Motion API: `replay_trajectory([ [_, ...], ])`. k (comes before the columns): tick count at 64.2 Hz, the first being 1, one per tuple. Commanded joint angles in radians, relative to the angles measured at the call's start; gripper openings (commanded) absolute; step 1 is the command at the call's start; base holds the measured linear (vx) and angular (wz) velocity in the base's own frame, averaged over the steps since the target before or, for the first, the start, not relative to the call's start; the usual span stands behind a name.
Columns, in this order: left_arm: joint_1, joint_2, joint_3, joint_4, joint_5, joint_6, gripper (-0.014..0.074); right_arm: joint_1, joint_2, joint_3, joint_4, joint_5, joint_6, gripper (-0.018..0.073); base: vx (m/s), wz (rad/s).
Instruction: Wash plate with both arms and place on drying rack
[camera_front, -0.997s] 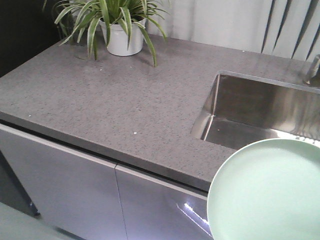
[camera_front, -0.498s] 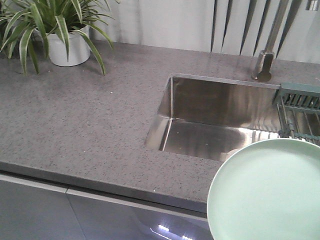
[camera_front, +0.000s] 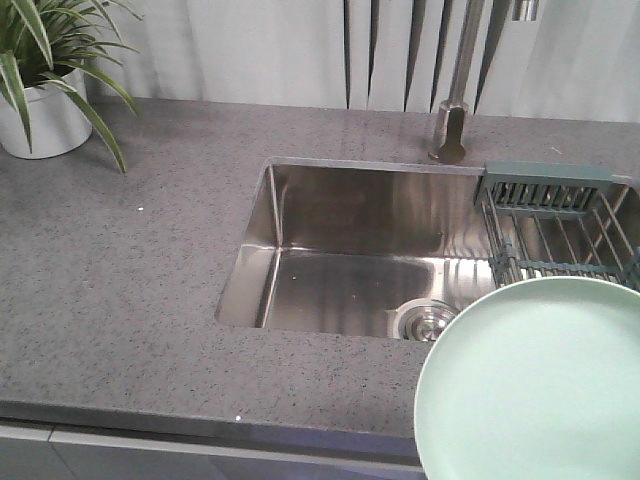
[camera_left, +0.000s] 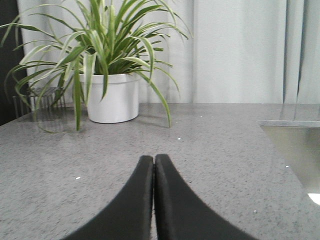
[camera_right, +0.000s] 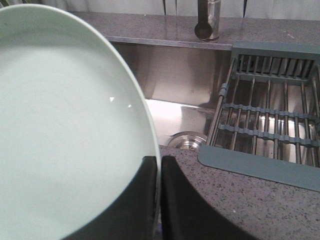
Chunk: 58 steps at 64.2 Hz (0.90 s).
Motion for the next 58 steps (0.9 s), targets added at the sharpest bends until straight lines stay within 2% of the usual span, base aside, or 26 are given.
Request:
replay_trajectory([
  [1, 0.001, -0.015, 0.015, -0.004, -0.071, -0.003, -0.0006, -0.003, 0.013, -0.025, -0.003, -0.079, -0.001, -0.0005, 0.06, -0.19],
  [58, 0.001, -0.015, 0.015, -0.004, -0.071, -0.003, -0.0006, -0.003, 0.013, -0.025, -0.003, -0.079, -0.001, -0.0005, 0.05, -0.07],
])
